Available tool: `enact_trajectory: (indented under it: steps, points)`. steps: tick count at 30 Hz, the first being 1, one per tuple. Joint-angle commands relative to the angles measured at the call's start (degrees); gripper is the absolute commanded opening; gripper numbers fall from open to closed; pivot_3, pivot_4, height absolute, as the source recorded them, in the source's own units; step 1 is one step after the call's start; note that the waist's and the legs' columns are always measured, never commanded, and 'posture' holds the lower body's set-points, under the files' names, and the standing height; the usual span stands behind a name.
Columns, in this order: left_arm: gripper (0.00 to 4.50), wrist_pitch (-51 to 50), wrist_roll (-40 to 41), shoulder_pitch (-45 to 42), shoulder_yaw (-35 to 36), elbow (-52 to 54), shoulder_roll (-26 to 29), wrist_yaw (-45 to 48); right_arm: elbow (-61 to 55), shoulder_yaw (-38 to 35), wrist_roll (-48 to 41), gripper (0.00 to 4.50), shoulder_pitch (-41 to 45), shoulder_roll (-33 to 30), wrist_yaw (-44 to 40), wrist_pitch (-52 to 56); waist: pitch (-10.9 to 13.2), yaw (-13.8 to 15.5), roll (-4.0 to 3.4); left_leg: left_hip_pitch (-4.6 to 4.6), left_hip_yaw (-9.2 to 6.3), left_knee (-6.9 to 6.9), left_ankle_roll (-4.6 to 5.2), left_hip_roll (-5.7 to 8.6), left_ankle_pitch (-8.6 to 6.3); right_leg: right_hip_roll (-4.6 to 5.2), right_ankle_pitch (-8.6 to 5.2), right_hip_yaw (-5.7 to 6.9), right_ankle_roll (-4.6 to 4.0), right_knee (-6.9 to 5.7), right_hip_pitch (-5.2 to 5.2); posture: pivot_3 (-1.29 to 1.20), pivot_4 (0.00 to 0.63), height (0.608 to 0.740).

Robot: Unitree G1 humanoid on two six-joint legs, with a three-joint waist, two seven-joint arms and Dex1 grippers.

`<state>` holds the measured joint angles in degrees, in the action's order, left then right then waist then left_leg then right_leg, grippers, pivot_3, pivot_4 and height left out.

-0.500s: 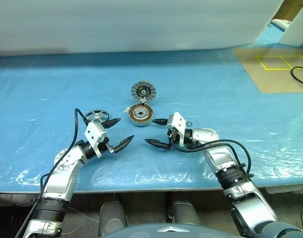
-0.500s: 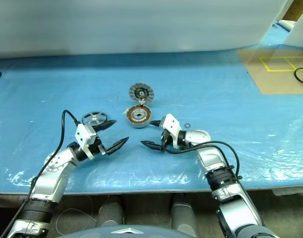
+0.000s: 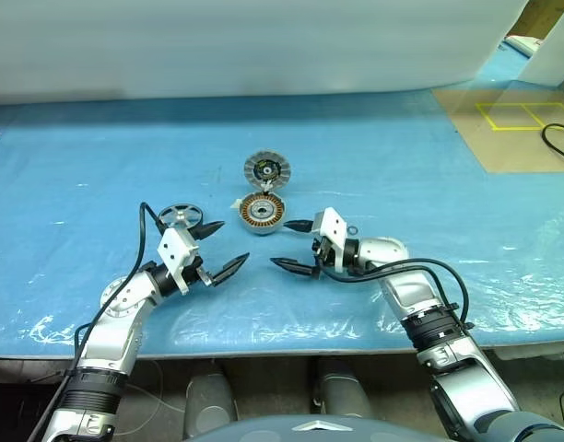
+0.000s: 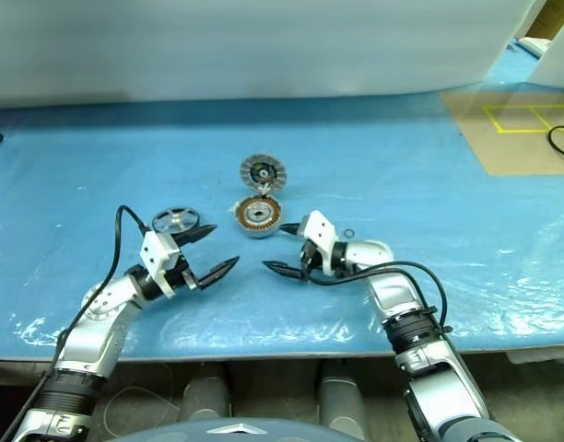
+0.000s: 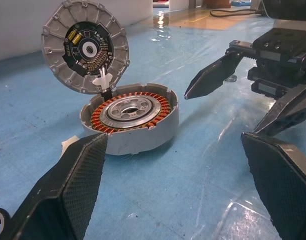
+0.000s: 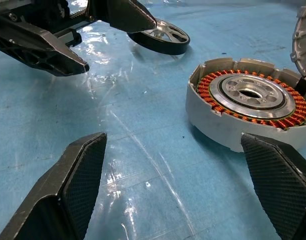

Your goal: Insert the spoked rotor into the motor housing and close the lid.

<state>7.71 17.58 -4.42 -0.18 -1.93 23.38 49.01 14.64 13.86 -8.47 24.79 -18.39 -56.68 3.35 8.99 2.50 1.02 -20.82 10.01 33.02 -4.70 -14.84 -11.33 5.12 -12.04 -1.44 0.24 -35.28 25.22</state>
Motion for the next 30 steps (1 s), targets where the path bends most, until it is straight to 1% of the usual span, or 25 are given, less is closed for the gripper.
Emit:
enact_trajectory:
  steps: [1, 8, 16, 19, 21, 24, 30]
  points:
    - [4.49, 0.9, 0.1, 0.0, 0.3, 1.6, 0.3, 0.1, -3.6, -2.0, -2.2, 4.5, 0.9, -0.2, 0.0, 1.0, 0.0, 0.0, 0.0, 0.0, 0.0, 0.0, 0.0, 0.0, 0.0, 0.0, 0.0, 0.0, 0.0, 0.0, 0.0, 0.0, 0.15, 0.74]
    - [4.49, 1.1, -0.2, 0.2, 0.0, 1.4, 0.1, -0.1, -6.1, -3.4, -4.4, 4.5, 2.4, -0.1, 0.0, 4.3, 0.0, 0.0, 0.0, 0.01, 0.0, 0.0, 0.0, 0.0, 0.0, 0.0, 0.0, 0.0, 0.0, 0.0, 0.0, 0.0, 0.15, 0.74]
    - [4.49, 1.4, -0.5, 0.5, 0.1, 1.2, -0.1, -0.7, -5.5, -2.6, -4.6, 4.5, 6.1, 0.0, -2.0, 6.6, 0.0, 0.0, 0.0, 0.0, 0.0, 0.0, -0.01, 0.0, 0.0, 0.0, 0.0, 0.0, 0.0, 0.0, 0.01, 0.0, 0.15, 0.74]
    - [4.49, 1.6, -0.8, 0.6, 0.0, 1.0, -0.3, -0.9, -3.5, -1.5, -3.3, 4.5, 9.5, 0.0, -2.9, 7.5, 0.0, -0.1, 0.0, 0.01, 0.0, 0.0, -0.01, 0.0, 0.01, 0.0, 0.0, 0.0, 0.0, -0.01, 0.01, 0.0, 0.15, 0.74]
    - [4.49, 1.7, -1.0, 0.6, 0.0, 0.9, -0.3, -1.1, -1.3, -0.8, -2.0, 4.5, 12.9, 0.5, -2.2, 9.4, 0.0, -0.2, 0.0, 0.02, 0.0, 0.0, -0.01, 0.0, 0.01, 0.0, 0.0, 0.0, 0.0, -0.03, 0.01, 0.0, 0.15, 0.74]
    - [4.49, 2.0, -1.2, 0.6, 0.0, 0.7, -0.5, -1.4, 0.7, 0.4, -1.4, 4.5, 17.2, 0.7, -3.3, 13.1, 0.0, -0.1, 0.0, 0.04, 0.0, 0.0, -0.01, 0.0, 0.01, -0.01, 0.0, 0.0, 0.0, -0.07, 0.01, 0.0, 0.15, 0.74]
    - [4.49, 2.5, -1.6, 1.4, -0.1, 1.0, -1.0, -2.2, 6.0, 6.4, 3.5, 4.5, 26.2, 0.1, -7.2, 17.1, 0.0, 0.0, 0.0, -0.02, 0.0, 0.0, -0.02, 0.0, 0.01, 0.0, 0.0, 0.02, 0.0, -0.07, 0.04, 0.0, 0.15, 0.74]
